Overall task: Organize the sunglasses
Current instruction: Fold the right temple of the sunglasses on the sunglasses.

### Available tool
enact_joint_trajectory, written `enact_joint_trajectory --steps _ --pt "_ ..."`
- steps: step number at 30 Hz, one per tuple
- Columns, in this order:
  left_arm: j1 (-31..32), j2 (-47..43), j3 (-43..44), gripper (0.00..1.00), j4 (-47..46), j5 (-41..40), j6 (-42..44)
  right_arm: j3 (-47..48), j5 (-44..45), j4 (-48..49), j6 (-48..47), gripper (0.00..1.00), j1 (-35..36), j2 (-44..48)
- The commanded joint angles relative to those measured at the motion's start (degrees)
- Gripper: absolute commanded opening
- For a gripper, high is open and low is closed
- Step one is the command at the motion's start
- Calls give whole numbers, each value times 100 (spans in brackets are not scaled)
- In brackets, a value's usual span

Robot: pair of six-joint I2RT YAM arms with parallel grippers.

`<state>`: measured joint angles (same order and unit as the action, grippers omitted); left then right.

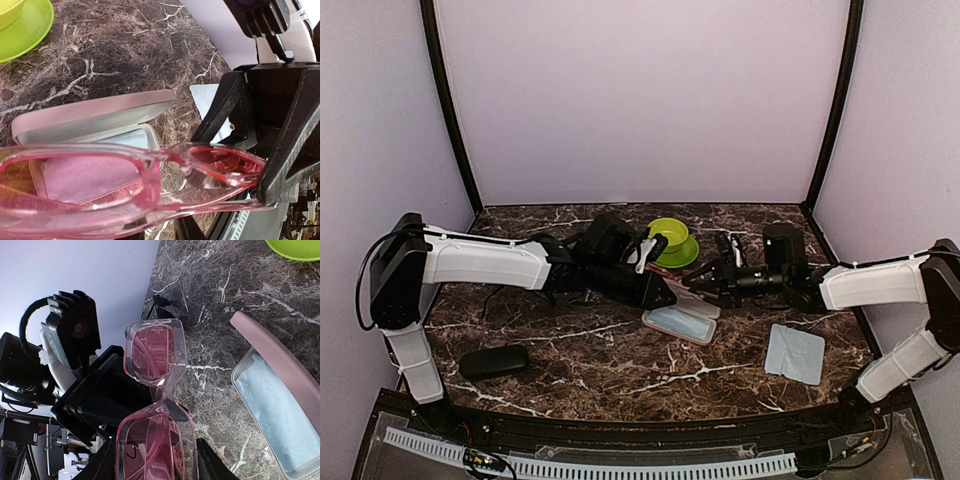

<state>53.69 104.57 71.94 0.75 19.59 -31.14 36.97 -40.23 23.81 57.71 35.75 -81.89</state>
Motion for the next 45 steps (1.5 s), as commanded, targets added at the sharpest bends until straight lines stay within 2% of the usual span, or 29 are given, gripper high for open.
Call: enact_joint_trajectory --steps 1,10,19,26,34,39,45 --pt "62 35 199 25 -207 68 -14 -115 16 286 -8 20 58 15" --pt "97 13 114 35 -129 18 78 -76 99 184 6 19 62 43" --pt "112 -559 -417 52 222 -150 415 266 319 -798 -776 18 -11 158" --pt "106 -1164 -953 55 277 416 914 667 279 -1784 -2018 18 -30 163" --pt "8 -1814 -996 56 493 256 1163 1230 697 -3533 -4132 16 18 446" --pt "-254 -2016 -1085 56 416 238 1029 861 1131 -3505 -4927 16 87 1114" --pt "-557 -2265 -1208 56 190 261 846 686 1542 -3501 -5582 17 167 1392"
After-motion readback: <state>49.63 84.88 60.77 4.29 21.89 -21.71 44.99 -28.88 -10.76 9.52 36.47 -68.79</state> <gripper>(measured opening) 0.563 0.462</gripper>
